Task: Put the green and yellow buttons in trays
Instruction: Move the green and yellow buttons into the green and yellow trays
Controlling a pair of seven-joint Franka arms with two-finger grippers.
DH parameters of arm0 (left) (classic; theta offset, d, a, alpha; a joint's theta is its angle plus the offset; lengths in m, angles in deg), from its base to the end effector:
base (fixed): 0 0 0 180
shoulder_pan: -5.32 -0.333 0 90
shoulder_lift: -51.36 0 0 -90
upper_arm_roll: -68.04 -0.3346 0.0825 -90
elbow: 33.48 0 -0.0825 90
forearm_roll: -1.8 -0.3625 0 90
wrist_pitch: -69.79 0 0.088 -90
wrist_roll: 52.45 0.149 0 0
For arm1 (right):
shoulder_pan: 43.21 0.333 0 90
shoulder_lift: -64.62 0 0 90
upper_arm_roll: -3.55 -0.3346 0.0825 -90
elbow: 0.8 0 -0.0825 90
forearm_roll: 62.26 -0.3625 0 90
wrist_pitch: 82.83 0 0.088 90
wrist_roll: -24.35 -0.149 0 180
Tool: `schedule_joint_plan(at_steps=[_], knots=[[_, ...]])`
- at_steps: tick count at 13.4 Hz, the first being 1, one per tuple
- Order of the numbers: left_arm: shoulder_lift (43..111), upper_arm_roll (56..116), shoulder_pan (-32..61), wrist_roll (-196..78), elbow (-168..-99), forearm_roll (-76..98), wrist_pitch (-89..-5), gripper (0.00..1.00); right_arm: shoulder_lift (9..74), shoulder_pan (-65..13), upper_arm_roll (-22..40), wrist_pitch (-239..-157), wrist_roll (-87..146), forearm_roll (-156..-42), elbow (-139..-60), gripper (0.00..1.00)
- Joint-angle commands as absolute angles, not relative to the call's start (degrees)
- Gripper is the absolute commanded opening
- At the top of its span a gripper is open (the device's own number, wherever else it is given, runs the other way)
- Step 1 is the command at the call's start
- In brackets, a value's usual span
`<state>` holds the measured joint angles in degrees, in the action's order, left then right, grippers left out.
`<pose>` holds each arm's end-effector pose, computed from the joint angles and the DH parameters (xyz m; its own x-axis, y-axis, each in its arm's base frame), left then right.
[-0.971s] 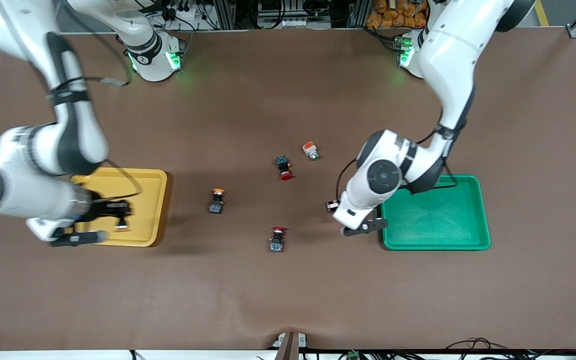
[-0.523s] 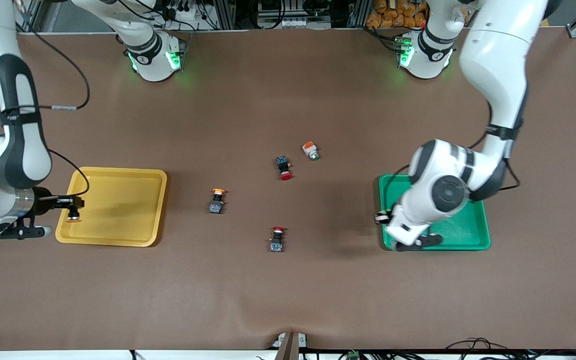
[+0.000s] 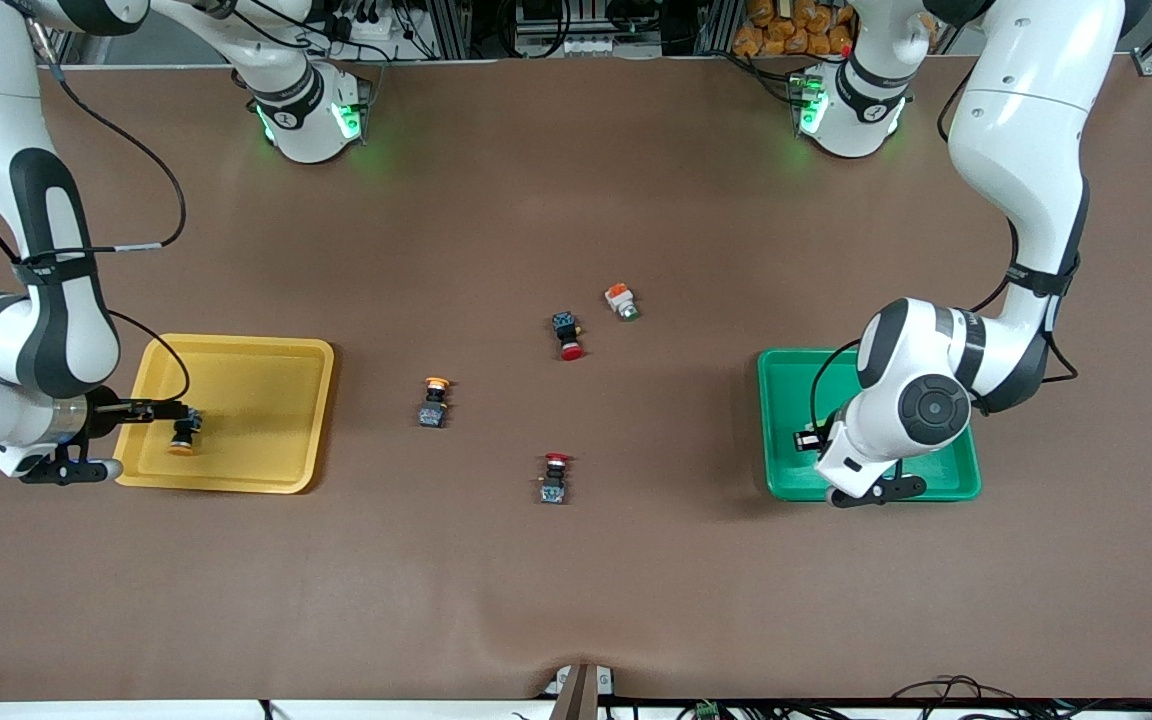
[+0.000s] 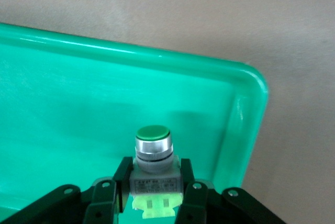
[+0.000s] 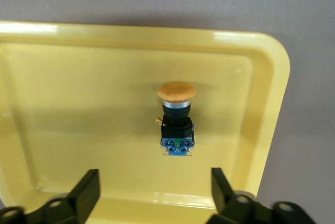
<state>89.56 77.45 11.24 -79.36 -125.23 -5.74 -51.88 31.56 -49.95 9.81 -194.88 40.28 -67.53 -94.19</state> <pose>0.6512 -0.1553 0.2197 0.9807 0.1551 -0.1187 0.1487 -0.9870 -0.0607 0.6280 -0.1283 0.2549 0.9725 0.0253 -0.2314 0.0065 -0.9967 -0.0813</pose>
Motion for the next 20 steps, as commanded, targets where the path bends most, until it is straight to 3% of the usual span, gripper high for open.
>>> schedule_joint_plan(at_steps=[1, 3, 5, 7, 9, 10, 17, 20], knots=[[89.94, 77.97, 10.5, -79.17, -126.56, -6.99, -53.59, 0.09, 34.03, -48.59, 9.18, -189.39, 38.86, -66.39, -91.61, 1.0], [90.3, 77.97, 10.5, -79.17, -128.57, -6.99, -57.19, 0.11, 34.04, -46.3, 9.18, -181.66, 37.1, -66.3, -86.35, 1.0], [90.56, 77.97, 10.5, -78.99, -129.2, -6.99, -58.17, 0.2, 34.04, -43.4, 9.18, -177.24, 36.66, -66.21, -81.86, 1.0], [90.56, 77.97, 10.5, -78.99, -129.63, -6.9, -58.17, 0.48, 34.04, -41.03, 9.0, -175.21, 36.4, -67.09, -80.0, 1.0], [90.3, 78.06, 10.5, -79.08, -130.07, -6.9, -58.17, 0.89, 33.86, -37.26, 8.83, -175.82, 30.37, -68.05, -80.17, 1.0], [90.04, 78.06, 10.5, -79.17, -130.16, -6.9, -58.17, 1.0, 33.43, -34.71, 8.83, -176.34, 26.33, -69.28, -80.34, 1.0], [85.56, 78.76, 9.8, -80.22, -129.99, -6.02, -54.58, 1.0, 31.93, -20.29, 8.74, -203.73, 8.55, -72.45, -96.23, 1.0], [82.66, 81.03, 9.8, -83.11, -130.95, -5.15, -51.42, 1.0, 29.65, -16.95, 8.74, -211.49, 1.35, -72.45, -99.24, 1.0]])
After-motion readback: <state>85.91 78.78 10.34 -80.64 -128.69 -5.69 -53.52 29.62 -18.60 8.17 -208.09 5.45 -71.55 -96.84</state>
